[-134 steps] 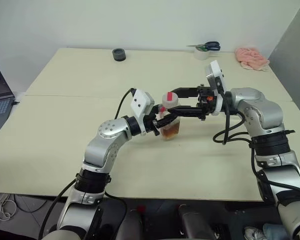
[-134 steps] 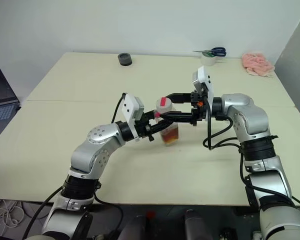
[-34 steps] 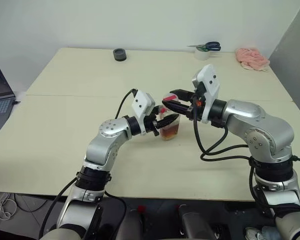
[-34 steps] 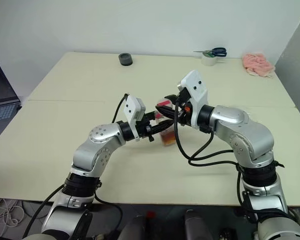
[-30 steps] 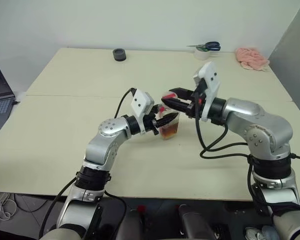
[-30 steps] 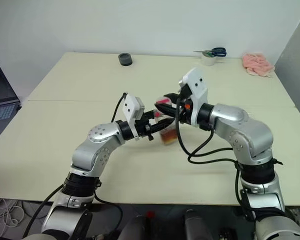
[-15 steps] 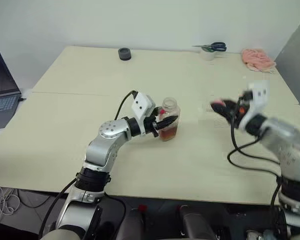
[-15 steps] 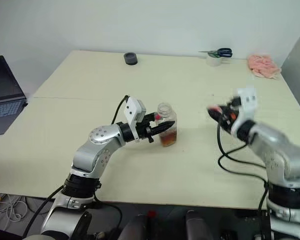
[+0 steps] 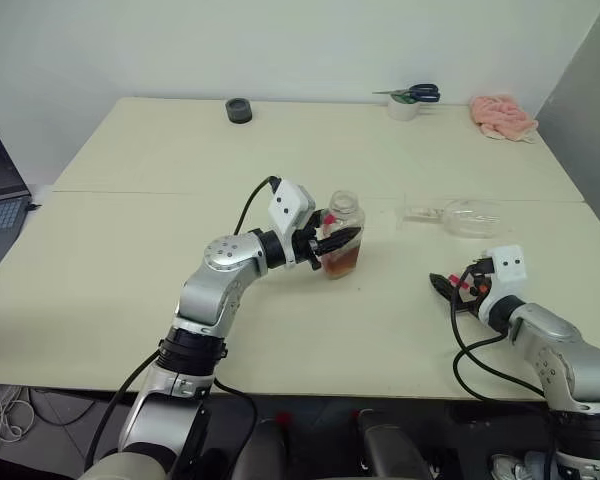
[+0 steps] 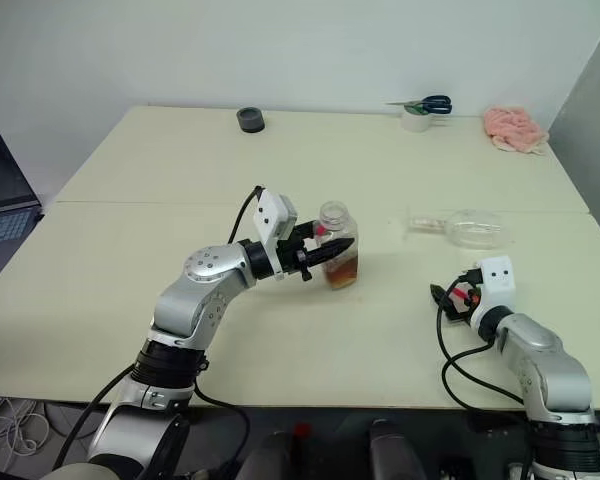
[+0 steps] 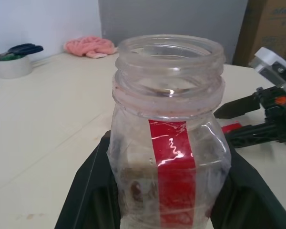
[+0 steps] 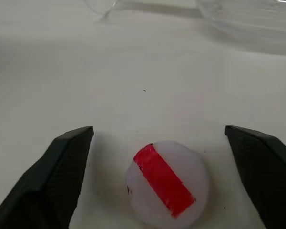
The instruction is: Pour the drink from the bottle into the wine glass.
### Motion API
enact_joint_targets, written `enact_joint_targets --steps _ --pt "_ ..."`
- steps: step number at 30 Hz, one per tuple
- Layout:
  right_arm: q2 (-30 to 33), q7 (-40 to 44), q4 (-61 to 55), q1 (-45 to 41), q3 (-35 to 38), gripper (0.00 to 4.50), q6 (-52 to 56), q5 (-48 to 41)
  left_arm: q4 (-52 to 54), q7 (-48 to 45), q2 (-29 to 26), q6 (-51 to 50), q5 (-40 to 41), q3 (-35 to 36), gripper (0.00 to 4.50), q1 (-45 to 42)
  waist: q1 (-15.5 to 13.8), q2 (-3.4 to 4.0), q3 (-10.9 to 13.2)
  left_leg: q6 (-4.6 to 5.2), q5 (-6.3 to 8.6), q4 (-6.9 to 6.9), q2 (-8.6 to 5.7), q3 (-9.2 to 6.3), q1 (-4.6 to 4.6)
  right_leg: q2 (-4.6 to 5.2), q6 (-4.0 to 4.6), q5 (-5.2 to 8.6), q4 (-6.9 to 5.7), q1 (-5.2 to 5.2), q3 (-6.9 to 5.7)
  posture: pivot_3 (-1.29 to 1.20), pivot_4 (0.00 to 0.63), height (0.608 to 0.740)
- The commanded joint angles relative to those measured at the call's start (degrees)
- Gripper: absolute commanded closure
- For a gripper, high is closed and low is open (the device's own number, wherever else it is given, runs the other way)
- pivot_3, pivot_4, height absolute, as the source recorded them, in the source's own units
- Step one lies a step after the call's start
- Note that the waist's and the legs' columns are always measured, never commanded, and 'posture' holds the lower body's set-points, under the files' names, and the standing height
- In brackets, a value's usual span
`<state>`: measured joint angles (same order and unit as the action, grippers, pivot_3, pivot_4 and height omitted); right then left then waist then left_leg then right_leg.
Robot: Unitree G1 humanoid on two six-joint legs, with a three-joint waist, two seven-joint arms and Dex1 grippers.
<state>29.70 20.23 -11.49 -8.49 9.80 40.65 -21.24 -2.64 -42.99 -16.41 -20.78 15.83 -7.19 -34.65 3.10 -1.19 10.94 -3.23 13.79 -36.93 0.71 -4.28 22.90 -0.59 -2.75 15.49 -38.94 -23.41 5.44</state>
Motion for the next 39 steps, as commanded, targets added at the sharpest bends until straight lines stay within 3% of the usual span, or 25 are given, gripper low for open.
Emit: enact_joint_targets --steps 1,5,9,12,16,22,35,39 --pt "4.2 4.0 -6.4 -1.9 -0.3 0.0 1.1 -0.7 -0.2 2.8 0.2 1.8 -0.5 2.7 2.69 -2.4 0.0 0.0 0.0 0.0 0.0 0.0 0.0 0.0 0.0 0.0 0.0 0.0 0.0 0.0 0.0 0.0 0.15 0.74" --pt "8.4 9.0 -13.7 -8.5 -2.9 0.0 5.7 -4.7 -2.3 6.4 -0.5 2.0 -0.7 6.0 2.69 -3.4 0.3 0.0 0.0 0.0 0.0 0.0 0.01 -0.01 -0.02 -0.02 -0.01 0.0 -0.02 -0.01 0.01 0.0 0.15 0.74" --pt "7.4 13.0 -18.7 -18.9 -8.9 0.0 10.6 -9.7 -5.1 11.2 -2.0 2.4 -1.3 10.2 2.69 -5.1 0.4 -0.01 0.0 0.0 0.0 0.01 0.07 -0.08 -0.03 -0.09 0.0 -0.01 -0.03 -0.01 -0.05 0.0 0.15 0.74" --pt "1.5 11.8 -15.3 -26.5 -18.1 0.0 9.0 -5.8 -8.8 15.2 -3.9 3.5 -2.9 12.9 2.69 -6.5 0.4 -0.02 0.0 0.0 0.0 0.01 0.09 -0.17 -0.01 -0.11 0.0 0.0 0.0 0.0 -0.15 0.0 0.15 0.74" --pt "-7.6 9.1 -6.8 -32.6 -24.6 0.0 5.4 -0.9 -11.8 19.1 -6.4 4.0 -4.5 15.4 2.69 -7.1 0.2 -0.03 0.0 -0.01 0.0 -0.01 0.06 -0.2 0.06 -0.01 0.05 -0.03 0.0 -0.03 -0.23 0.0 0.15 0.74" --pt "-17.5 5.5 5.8 -38.4 -24.9 0.0 -0.3 4.3 -13.0 20.9 -7.9 5.3 -3.5 18.9 2.69 -4.5 -0.5 -0.06 0.0 -0.03 -0.01 -0.01 -0.08 -0.3 0.15 0.28 0.3 -0.18 -0.01 -0.08 -0.44 0.0 0.15 0.74" --pt "-18.3 7.8 6.7 -38.2 -24.8 0.0 -0.6 6.6 -18.5 22.2 -6.2 11.2 -2.3 22.0 2.69 -1.8 -1.1 -0.07 0.0 -0.05 0.0 0.0 -0.06 -0.37 0.19 0.28 0.34 -0.21 -0.09 -0.15 -0.56 0.0 0.15 0.74" --pt "-18.3 7.8 6.4 -38.1 -24.6 0.0 -0.4 7.0 -19.4 22.5 -6.0 11.5 -1.9 22.1 1.43 -1.5 -1.1 -0.07 0.0 -0.05 0.0 -0.01 -0.05 -0.36 0.17 0.26 0.37 -0.23 -0.1 -0.14 -0.55 0.0 0.15 0.74"
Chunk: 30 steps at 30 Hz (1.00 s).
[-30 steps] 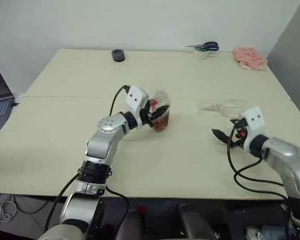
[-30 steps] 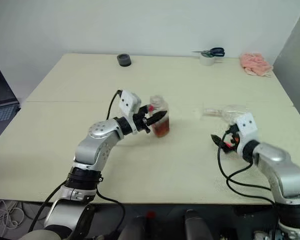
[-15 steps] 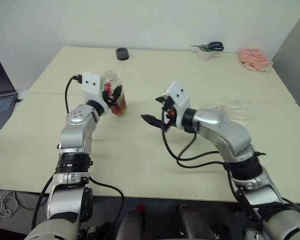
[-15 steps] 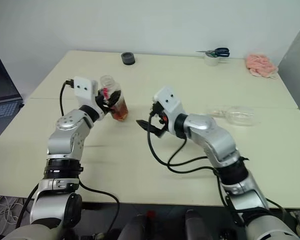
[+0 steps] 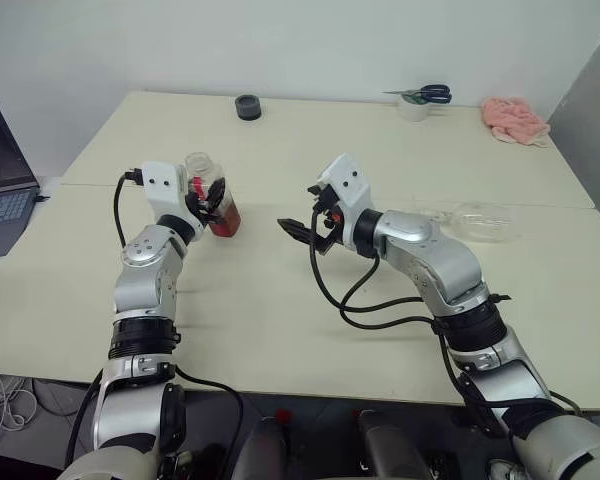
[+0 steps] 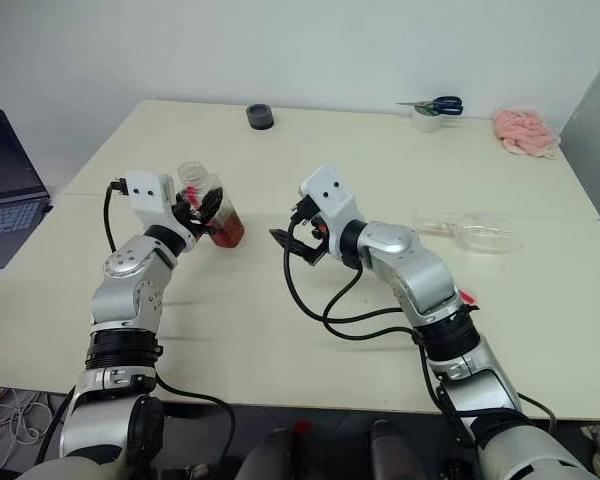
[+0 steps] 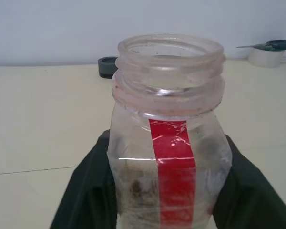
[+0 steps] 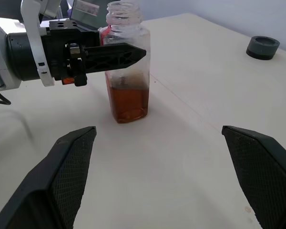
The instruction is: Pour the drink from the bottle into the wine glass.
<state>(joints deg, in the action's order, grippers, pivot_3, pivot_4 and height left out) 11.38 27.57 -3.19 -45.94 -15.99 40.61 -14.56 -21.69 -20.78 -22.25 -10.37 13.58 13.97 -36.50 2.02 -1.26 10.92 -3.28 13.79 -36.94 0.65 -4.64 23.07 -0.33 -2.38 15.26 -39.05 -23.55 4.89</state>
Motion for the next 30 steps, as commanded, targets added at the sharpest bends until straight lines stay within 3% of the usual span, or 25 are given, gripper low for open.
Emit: enact_joint_targets --steps 1,4,5,11,17,22,26,30 --pt "0.0 0.4 -1.9 -0.6 1.4 0.0 -0.2 0.2 -0.6 0.4 -0.2 1.2 0.3 0.8 1.13 0.3 0.0 0.0 0.0 0.0 0.0 0.0 0.0 0.01 -0.02 0.0 0.0 0.0 0.0 0.02 0.01 0.0 0.15 0.74" --pt "0.0 0.2 -1.9 -0.5 1.6 0.0 0.1 0.3 -1.0 0.4 -0.5 1.2 0.1 0.6 0.16 0.5 0.0 0.0 0.0 0.0 0.0 0.0 0.0 0.0 -0.02 -0.01 0.0 0.0 0.0 0.02 0.0 0.0 0.15 0.74" --pt "0.0 0.1 -1.9 -0.5 1.7 0.0 0.2 0.3 -0.9 0.4 -0.6 1.1 0.0 0.5 0.05 0.7 0.0 0.0 0.0 0.0 0.0 0.0 0.0 0.0 -0.02 -0.01 0.0 0.0 0.01 0.02 0.0 0.0 0.15 0.74" --pt "0.8 -0.9 -2.7 0.3 4.0 0.0 0.3 0.2 6.8 -0.4 -1.1 -1.9 0.3 0.3 0.05 8.7 0.3 0.0 0.0 0.0 0.0 0.03 0.01 0.02 -0.02 0.0 0.0 0.0 0.02 0.02 0.03 0.0 0.15 0.74" --pt "4.0 -2.7 -6.2 6.4 12.1 0.0 1.8 -1.8 16.4 -2.7 -0.2 -3.2 3.4 1.3 0.05 20.5 0.3 -0.01 0.0 0.0 0.0 0.06 0.03 -0.01 -0.01 0.04 0.01 0.0 0.04 0.02 0.03 0.0 0.15 0.74" --pt "6.1 -5.3 -10.2 14.2 22.1 0.0 6.3 -5.6 26.6 -11.7 -1.4 -3.1 7.8 -1.5 0.05 31.3 0.3 -0.02 0.0 0.0 0.01 0.05 0.03 0.09 -0.1 0.03 0.0 0.01 0.06 0.13 0.12 0.0 0.15 0.74" --pt "4.6 -9.6 -13.5 18.7 28.7 0.0 8.8 -8.2 33.6 -16.6 -3.1 -6.0 8.3 -6.8 0.05 33.2 0.2 -0.01 0.0 0.02 0.0 0.04 0.02 0.08 -0.1 -0.03 0.0 0.03 0.08 0.15 0.12 0.0 0.15 0.74" --pt "-1.6 -15.4 -14.6 23.2 34.4 0.0 8.7 -11.2 35.9 -20.7 -4.3 -7.0 5.2 -16.0 0.05 27.1 0.4 -0.01 0.0 0.02 0.0 0.06 0.08 0.11 -0.21 -0.2 -0.26 0.2 0.08 0.25 0.19 0.0 0.15 0.74"
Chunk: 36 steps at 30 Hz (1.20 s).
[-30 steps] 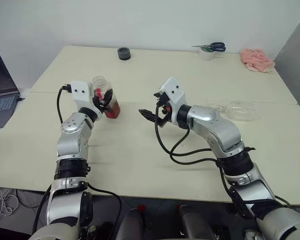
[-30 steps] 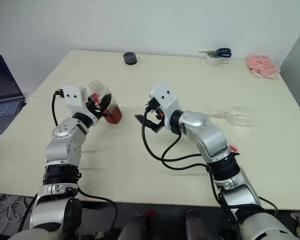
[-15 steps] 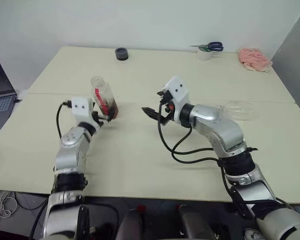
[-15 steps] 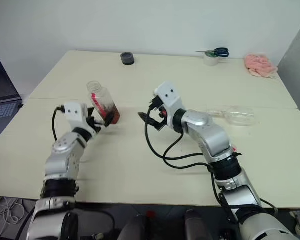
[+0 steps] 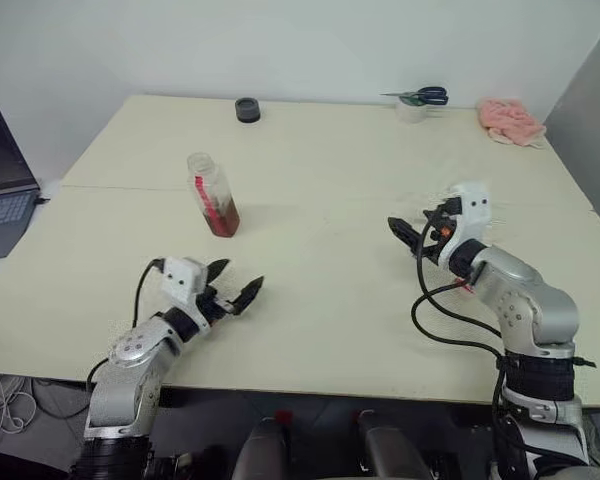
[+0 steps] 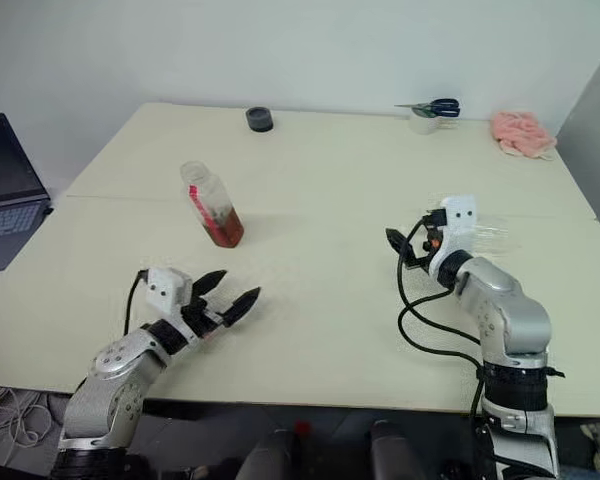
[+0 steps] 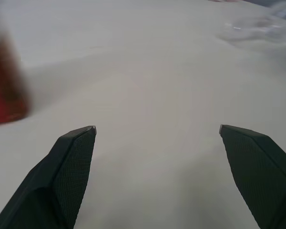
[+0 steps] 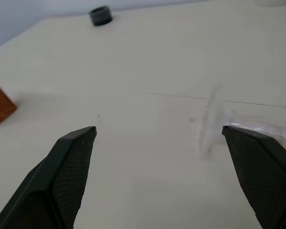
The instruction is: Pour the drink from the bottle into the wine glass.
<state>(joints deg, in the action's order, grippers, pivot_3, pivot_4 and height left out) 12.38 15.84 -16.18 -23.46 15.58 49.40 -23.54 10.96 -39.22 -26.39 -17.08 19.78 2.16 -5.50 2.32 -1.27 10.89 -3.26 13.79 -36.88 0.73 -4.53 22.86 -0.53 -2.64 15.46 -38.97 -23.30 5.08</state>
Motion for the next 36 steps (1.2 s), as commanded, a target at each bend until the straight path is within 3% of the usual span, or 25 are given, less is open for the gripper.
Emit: enact_joint_targets --steps 1,8,14,27,36 --pt "-4.4 -5.5 -0.5 0.1 4.1 0.0 0.1 -3.0 3.3 -2.7 0.2 -0.6 -0.9 -5.3 0.05 -5.9 0.2 0.0 0.0 0.0 0.0 -0.01 0.0 0.04 0.01 0.0 0.0 0.0 0.0 -0.02 0.04 0.0 0.15 0.74" --pt "-14.5 -15.2 6.0 -4.8 14.5 0.0 2.5 -14.1 0.6 -6.2 0.0 -0.5 -0.9 -8.4 0.05 -13.8 1.4 0.03 0.0 0.01 0.0 0.06 0.1 0.09 -0.05 -0.13 0.28 -0.16 -0.02 -0.05 0.14 0.0 0.15 0.74" --pt "-18.6 -21.3 15.6 -12.5 22.1 0.0 -1.7 -23.6 0.1 -8.3 -0.2 -0.7 -0.3 -8.3 0.05 -15.4 1.5 0.05 0.0 0.01 0.01 0.05 0.1 0.1 -0.01 -0.15 0.28 -0.16 -0.02 -0.07 0.14 0.0 0.15 0.74" --pt "-16.5 -23.6 31.9 -19.0 26.5 0.0 -13.2 -32.4 2.3 -6.9 -0.7 -2.1 0.2 -6.3 0.05 -13.6 1.7 0.08 0.0 0.02 0.01 0.06 0.1 0.11 0.01 -0.15 0.28 -0.16 0.0 -0.08 0.16 0.0 0.15 0.74" --pt "-14.3 -20.9 45.0 -23.2 26.0 0.0 -23.6 -30.6 3.2 -6.2 -0.8 -2.7 0.2 -5.8 0.05 -13.2 2.3 0.08 0.0 0.03 0.01 0.06 0.1 0.13 0.0 -0.16 0.28 -0.16 0.01 -0.09 0.18 0.0 0.15 0.74"
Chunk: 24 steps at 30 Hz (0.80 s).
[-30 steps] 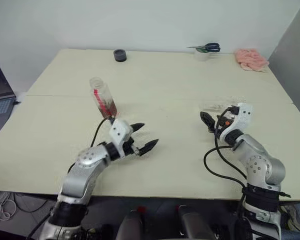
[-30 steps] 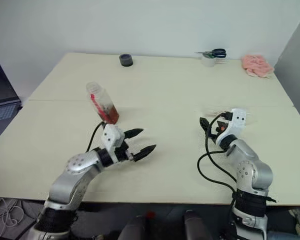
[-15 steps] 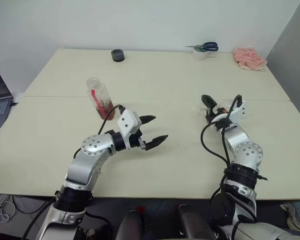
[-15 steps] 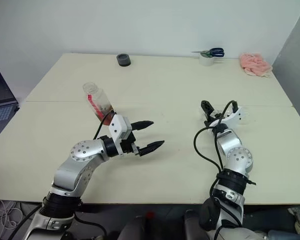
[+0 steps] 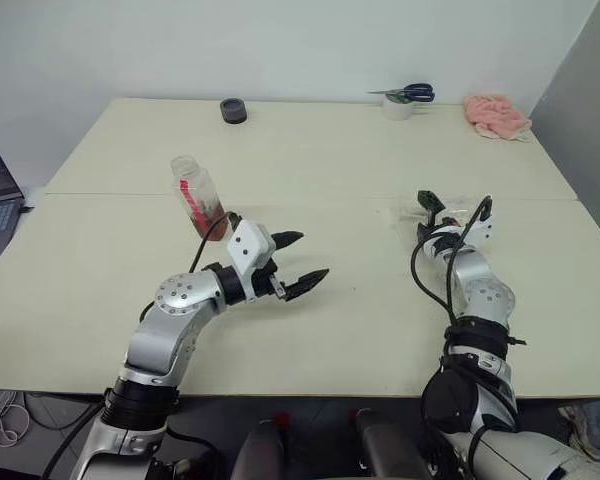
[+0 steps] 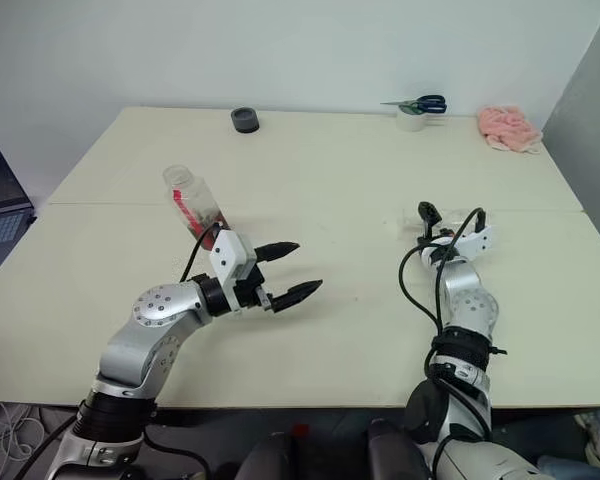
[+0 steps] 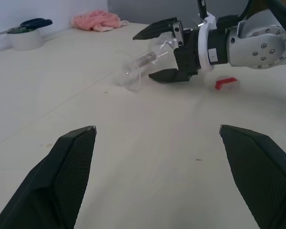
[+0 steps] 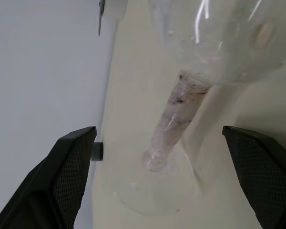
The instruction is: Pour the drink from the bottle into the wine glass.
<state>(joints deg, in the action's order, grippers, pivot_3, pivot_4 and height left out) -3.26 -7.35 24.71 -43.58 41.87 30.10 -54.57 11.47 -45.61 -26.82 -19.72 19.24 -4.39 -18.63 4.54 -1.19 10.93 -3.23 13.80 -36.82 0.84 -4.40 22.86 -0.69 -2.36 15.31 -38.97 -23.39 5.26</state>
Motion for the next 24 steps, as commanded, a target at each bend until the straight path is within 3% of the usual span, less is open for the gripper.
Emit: enact_joint_targets --steps 1,4,7,16,18,24 --pt "2.0 3.2 6.4 -3.8 -0.5 0.0 -5.7 1.0 2.7 0.2 -0.4 -0.1 0.7 0.8 0.05 -0.1 0.2 0.0 0.0 0.0 0.0 -0.01 0.0 0.01 -0.01 0.0 0.0 0.0 0.0 0.0 0.01 0.0 0.15 0.74" --pt "4.3 6.3 16.6 -6.7 1.4 0.0 -11.4 1.3 2.3 -0.1 -0.6 -0.1 0.6 0.8 0.05 0.2 0.2 0.0 0.0 0.0 0.0 -0.01 0.0 0.02 -0.03 -0.01 0.0 0.0 -0.01 0.0 0.02 0.0 0.15 0.74" --pt "6.3 8.4 25.1 -9.6 3.2 0.6 -16.6 1.3 1.8 -0.4 -1.0 0.1 0.4 0.9 0.0 0.3 0.2 -0.01 0.0 0.0 0.0 -0.01 -0.01 0.05 -0.05 -0.01 0.0 0.0 0.0 0.03 0.05 0.0 0.15 0.74" --pt "7.0 10.0 28.6 -11.2 1.8 3.8 -20.7 3.0 1.6 0.3 -1.6 0.0 0.5 1.7 0.0 0.2 0.2 -0.06 0.0 0.0 0.0 -0.02 0.0 0.05 -0.09 -0.01 0.0 -0.01 0.0 0.08 0.08 0.0 0.15 0.74" --pt "6.1 11.8 23.3 -11.1 -3.3 4.24 -19.7 6.4 1.6 0.6 -1.6 -0.2 0.6 2.1 0.0 0.4 0.2 -0.04 0.0 0.0 0.0 -0.03 0.0 0.05 -0.11 -0.01 -0.01 0.0 0.01 0.12 0.08 0.0 0.15 0.74" --pt "4.3 18.7 -0.2 -5.6 -29.0 4.24 -17.3 24.2 1.9 1.4 -1.7 -0.7 1.9 4.6 0.0 2.4 0.6 0.15 0.1 -0.01 0.0 0.08 0.03 0.17 0.14 -0.01 0.01 -0.02 -0.12 -0.36 0.26 0.0 0.15 0.74"
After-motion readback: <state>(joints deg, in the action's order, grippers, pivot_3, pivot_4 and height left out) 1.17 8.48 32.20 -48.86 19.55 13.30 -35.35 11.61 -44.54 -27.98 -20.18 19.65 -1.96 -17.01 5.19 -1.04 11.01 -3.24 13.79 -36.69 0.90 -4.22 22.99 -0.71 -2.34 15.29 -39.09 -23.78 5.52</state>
